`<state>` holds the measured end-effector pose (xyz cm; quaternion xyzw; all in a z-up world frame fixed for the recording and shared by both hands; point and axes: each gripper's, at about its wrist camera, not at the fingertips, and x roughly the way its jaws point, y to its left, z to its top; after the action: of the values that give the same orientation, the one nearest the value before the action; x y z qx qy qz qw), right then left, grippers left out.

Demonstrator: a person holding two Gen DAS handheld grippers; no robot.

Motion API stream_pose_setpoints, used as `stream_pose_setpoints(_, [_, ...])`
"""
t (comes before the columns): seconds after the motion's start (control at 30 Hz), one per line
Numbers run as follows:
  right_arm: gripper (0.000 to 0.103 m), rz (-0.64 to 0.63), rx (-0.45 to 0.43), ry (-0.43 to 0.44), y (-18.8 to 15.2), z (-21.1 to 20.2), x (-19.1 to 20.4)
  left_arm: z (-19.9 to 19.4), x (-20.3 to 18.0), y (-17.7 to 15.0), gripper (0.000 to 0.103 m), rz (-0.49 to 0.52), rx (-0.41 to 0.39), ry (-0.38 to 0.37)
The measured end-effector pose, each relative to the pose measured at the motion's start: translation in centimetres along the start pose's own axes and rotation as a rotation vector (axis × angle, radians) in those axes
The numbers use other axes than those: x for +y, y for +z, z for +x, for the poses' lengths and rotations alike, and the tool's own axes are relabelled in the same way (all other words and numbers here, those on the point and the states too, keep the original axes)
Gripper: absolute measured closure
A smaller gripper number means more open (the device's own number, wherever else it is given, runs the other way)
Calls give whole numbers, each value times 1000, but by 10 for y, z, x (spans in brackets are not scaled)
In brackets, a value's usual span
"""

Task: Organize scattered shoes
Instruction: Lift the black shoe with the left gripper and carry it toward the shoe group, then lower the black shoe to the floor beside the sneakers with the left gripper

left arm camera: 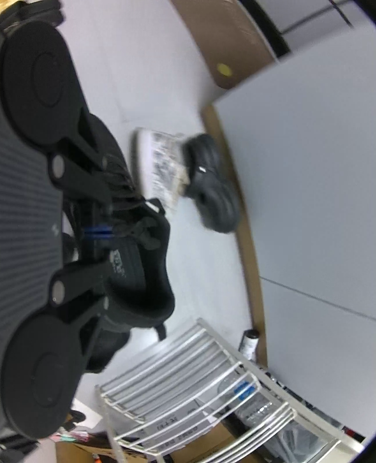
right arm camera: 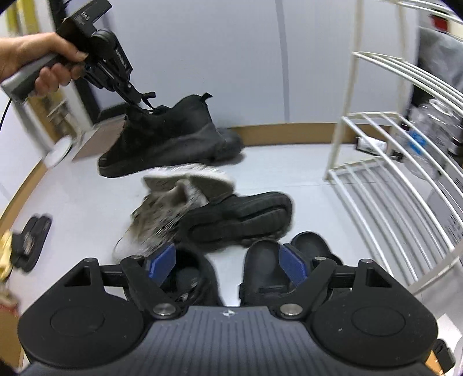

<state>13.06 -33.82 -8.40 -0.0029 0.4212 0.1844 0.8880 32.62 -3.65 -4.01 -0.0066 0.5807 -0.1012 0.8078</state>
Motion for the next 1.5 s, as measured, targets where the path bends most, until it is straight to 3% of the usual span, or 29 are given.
stream_pose_setpoints(0.17, [19,-129,27,-7,19,-24,36,-10,30,-62,101,-38,14,-29])
stream_pose_setpoints(0.33, [17,-249,52,-15,37,-49,72,-14,57,-104,101,-74,16,-44])
stream_pose_setpoints(0.6, [17,-268,136,-1,27,-46,107,-7,102,-171,101,-147,29,-43])
stream_pose_setpoints(0.87, [17,-283,221,13,16,-42,141,28,115,-215,101,-140,86,-48])
stream_pose_setpoints(1.07, [17,-294,286,25,8,-39,167,60,110,-229,101,-84,159,-30])
stream_pose_setpoints(1.2, [17,-309,338,19,0,-25,167,88,105,-242,101,-60,213,-24])
stream_pose_setpoints(1.3, [17,-325,387,26,-4,-13,163,97,100,-246,101,-56,236,-70])
stream_pose_setpoints(1.5, [17,-303,403,39,-2,-10,153,111,86,-254,97,-42,296,-24])
